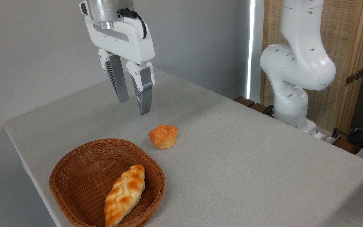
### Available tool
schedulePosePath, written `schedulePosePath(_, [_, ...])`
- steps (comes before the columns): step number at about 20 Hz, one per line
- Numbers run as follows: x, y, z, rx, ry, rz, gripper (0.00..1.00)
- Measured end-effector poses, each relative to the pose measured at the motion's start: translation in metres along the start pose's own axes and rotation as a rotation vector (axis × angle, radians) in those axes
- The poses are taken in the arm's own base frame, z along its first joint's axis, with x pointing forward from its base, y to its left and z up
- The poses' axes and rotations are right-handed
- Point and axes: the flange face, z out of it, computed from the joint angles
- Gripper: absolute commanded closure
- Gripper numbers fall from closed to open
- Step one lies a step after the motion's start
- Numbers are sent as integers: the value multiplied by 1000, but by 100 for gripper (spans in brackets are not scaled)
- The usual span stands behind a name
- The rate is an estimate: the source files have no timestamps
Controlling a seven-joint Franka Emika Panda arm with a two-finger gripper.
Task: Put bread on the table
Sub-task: 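Lower the open gripper into the wicker basket around the braided loaf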
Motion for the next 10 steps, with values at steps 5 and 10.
schedulePosePath(5, [11,-10,14,39,76,-39,0])
schedulePosePath(10, [29,-27,69,68,178,-268,0])
